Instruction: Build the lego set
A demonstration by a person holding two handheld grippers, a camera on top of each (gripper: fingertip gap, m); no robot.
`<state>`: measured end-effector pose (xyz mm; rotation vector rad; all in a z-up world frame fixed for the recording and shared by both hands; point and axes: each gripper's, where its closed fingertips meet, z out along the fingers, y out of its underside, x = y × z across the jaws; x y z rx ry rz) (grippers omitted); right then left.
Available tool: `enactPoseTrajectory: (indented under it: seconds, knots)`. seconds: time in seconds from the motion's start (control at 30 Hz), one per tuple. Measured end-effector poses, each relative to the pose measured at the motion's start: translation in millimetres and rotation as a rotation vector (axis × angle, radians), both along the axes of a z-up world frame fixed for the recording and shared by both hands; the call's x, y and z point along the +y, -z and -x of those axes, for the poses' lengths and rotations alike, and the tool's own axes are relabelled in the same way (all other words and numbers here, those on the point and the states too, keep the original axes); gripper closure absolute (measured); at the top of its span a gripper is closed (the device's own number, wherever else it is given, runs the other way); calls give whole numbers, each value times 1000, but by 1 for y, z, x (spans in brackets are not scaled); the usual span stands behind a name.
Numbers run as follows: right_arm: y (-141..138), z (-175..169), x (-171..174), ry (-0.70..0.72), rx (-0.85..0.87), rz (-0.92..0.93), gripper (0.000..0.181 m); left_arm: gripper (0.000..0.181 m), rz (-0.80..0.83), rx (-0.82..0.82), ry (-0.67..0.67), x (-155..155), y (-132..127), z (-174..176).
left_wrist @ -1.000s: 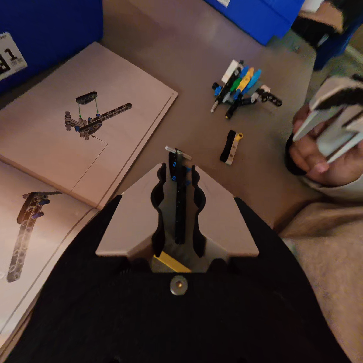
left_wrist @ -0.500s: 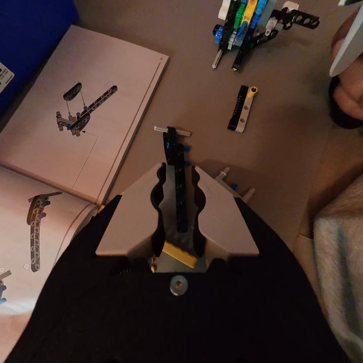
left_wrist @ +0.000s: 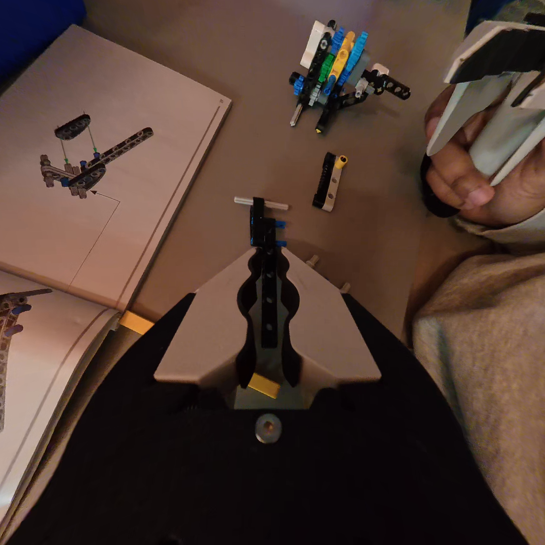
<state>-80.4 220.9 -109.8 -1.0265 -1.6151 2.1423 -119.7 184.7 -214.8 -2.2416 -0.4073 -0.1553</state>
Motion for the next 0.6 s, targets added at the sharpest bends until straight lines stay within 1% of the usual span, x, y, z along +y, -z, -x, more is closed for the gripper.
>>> enactPoseTrajectory:
  seconds: [0.13, 0.4, 0.6]
  knots:
    - [0, 0, 0, 0, 1, 1, 162, 175, 9, -8, -37, -2, 2, 6]
    - [-1, 0, 2, 0, 1, 10, 162, 171, 65, 18, -57, -5, 9, 9]
    - [0, 0, 2, 1, 0, 9, 161, 163, 85, 39, -54, -8, 10, 10]
